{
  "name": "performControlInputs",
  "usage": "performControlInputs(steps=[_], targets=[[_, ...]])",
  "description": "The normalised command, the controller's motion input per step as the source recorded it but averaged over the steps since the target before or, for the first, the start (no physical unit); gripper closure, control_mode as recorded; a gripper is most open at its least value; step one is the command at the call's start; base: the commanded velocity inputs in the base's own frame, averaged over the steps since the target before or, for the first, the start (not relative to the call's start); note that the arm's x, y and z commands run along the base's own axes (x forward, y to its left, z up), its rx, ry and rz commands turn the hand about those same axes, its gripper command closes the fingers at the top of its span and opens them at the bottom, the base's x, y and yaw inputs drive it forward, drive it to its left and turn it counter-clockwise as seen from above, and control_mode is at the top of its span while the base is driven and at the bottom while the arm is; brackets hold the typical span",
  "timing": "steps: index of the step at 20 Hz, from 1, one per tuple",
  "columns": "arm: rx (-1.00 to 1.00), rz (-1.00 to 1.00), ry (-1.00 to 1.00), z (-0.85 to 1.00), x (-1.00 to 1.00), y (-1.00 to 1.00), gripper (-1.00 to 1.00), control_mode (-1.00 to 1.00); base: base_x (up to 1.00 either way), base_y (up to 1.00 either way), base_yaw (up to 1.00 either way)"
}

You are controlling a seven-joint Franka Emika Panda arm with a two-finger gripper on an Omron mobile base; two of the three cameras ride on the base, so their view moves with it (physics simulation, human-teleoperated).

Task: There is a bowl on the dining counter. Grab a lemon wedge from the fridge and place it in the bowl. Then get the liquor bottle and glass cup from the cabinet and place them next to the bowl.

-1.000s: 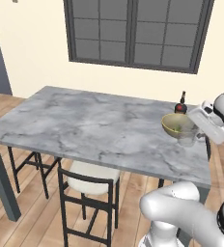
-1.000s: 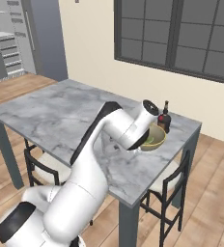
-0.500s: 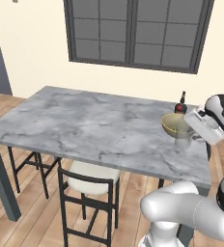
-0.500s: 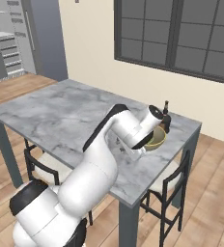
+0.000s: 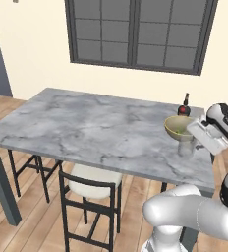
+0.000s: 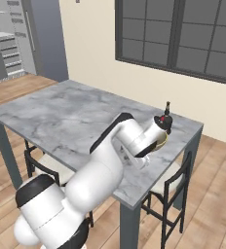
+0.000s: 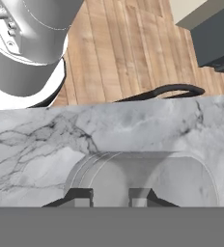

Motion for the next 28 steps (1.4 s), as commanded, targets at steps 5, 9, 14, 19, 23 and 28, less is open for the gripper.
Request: performControlInputs(steps=[5, 9, 14, 19, 23, 28], targets=[[0.00, 0.00, -0.03, -0.29, 0.00, 0.00, 1.00, -1.00, 0.00, 0.00, 0.00], [0.00, 0.00, -0.04, -0.24, 0.00, 0.00, 1.00, -1.00, 0.00, 0.00, 0.00], [0.00, 0.00, -0.01, -0.20, 0.02, 0.00, 1.00, -1.00, 0.00, 0.00, 0.00], [0.00, 0.00, 0.00, -0.19, 0.05, 0.00, 1.00, -1.00, 0.00, 0.00, 0.00], [0.00, -0.01, 0.00, -0.10, 0.12, 0.00, 1.00, -1.00, 0.00, 0.00, 0.00], [0.00, 0.00, 0.00, -0.01, 0.17, 0.00, 1.00, -1.00, 0.00, 0.00, 0.00]])
